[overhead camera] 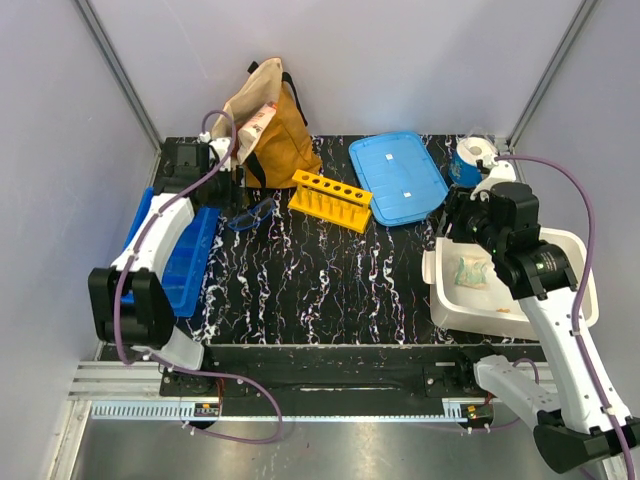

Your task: Organize the chemistry lab equipment

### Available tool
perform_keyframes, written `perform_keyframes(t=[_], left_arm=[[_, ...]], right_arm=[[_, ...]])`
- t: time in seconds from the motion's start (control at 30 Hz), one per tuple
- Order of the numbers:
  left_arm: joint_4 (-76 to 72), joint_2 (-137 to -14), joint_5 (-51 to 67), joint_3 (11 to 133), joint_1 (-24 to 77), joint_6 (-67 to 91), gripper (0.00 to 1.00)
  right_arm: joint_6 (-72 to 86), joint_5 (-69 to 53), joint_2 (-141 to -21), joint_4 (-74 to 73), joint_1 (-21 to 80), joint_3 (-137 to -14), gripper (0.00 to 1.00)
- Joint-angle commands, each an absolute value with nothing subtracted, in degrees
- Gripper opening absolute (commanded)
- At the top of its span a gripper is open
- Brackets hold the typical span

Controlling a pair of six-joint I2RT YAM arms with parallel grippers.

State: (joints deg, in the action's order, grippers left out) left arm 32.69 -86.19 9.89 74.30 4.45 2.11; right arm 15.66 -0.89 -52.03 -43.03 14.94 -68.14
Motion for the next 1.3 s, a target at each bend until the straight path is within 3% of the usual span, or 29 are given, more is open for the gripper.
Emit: perform_keyframes(t=[0.0, 0.23, 0.33, 0.5, 1.27], left_arm=[[27.2, -89.5, 9.8, 76.6, 4.0, -6.5, 0.74], [19.8, -91.4, 18.4, 71.0, 4.7, -24.2, 0.65], [20.6, -92.6, 22.6, 70.0, 5.4, -33.6, 0.63], [25.0, -98.2, 24.3, 73.6, 6.3, -37.8, 0.52], [28.9, -110.2, 14.2, 82.7, 8.4, -40.9, 0.59]], right_arm=[[18.2, -7.3, -50.2, -35.5, 14.9, -67.8, 0.64], [18.0, -7.9, -49.7, -35.2, 14.9, -70.2, 0.7], [18.2, -7.6, -49.0, -35.3, 14.9, -70.9, 0.7], [18.5, -7.5, -48.1, -35.8, 14.9, -71.3, 0.71], [14.4, -5.5, -51.4, -36.8, 14.9, -71.5, 0.77]])
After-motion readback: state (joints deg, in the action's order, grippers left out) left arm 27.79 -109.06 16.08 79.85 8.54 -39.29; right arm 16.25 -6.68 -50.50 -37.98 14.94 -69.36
